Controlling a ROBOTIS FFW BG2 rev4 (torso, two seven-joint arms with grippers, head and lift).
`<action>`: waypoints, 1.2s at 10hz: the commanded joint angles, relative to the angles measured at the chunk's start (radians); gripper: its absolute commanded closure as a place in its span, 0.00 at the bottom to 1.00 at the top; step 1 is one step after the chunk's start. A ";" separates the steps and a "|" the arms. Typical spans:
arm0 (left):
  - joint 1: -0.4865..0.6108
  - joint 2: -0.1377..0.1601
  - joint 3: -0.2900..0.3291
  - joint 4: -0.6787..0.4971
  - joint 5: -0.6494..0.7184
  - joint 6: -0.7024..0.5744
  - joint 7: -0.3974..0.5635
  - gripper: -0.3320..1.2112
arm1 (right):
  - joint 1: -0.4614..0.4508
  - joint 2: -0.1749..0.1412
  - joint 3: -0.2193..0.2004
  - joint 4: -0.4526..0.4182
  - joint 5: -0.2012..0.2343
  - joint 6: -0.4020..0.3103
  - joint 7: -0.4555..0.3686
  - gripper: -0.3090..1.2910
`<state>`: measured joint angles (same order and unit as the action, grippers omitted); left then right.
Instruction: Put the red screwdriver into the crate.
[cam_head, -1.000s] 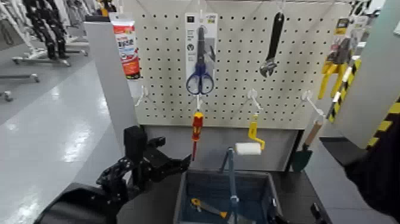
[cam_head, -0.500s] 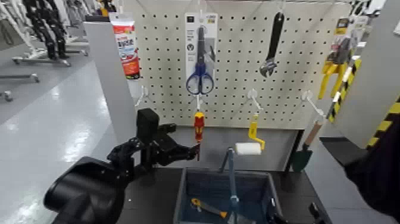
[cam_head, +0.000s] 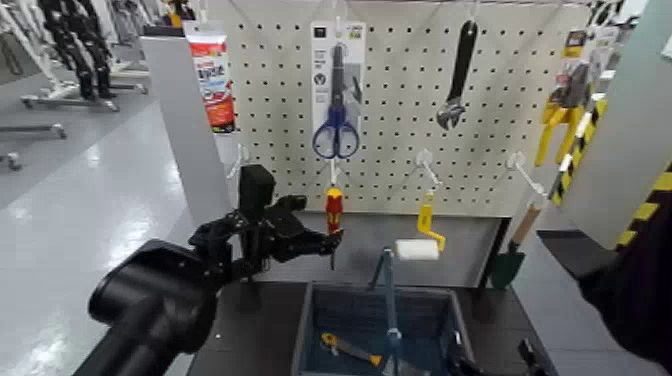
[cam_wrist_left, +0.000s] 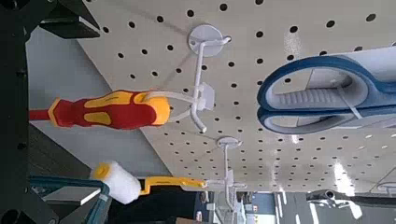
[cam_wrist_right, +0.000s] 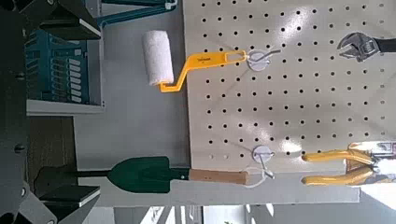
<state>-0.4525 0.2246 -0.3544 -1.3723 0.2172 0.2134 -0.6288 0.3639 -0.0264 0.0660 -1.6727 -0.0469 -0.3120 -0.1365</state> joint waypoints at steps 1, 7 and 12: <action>-0.046 -0.002 -0.029 0.056 0.030 -0.022 -0.008 0.29 | -0.003 -0.001 0.002 0.002 -0.004 -0.004 0.000 0.28; -0.092 -0.021 -0.078 0.133 0.080 -0.039 -0.011 0.72 | -0.010 -0.007 0.005 0.008 -0.007 -0.012 0.000 0.28; -0.080 -0.022 -0.074 0.119 0.076 -0.043 0.014 0.93 | -0.006 -0.006 0.002 0.007 -0.007 -0.012 -0.002 0.28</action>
<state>-0.5347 0.2023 -0.4293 -1.2509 0.2933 0.1712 -0.6147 0.3574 -0.0328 0.0675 -1.6658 -0.0537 -0.3240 -0.1374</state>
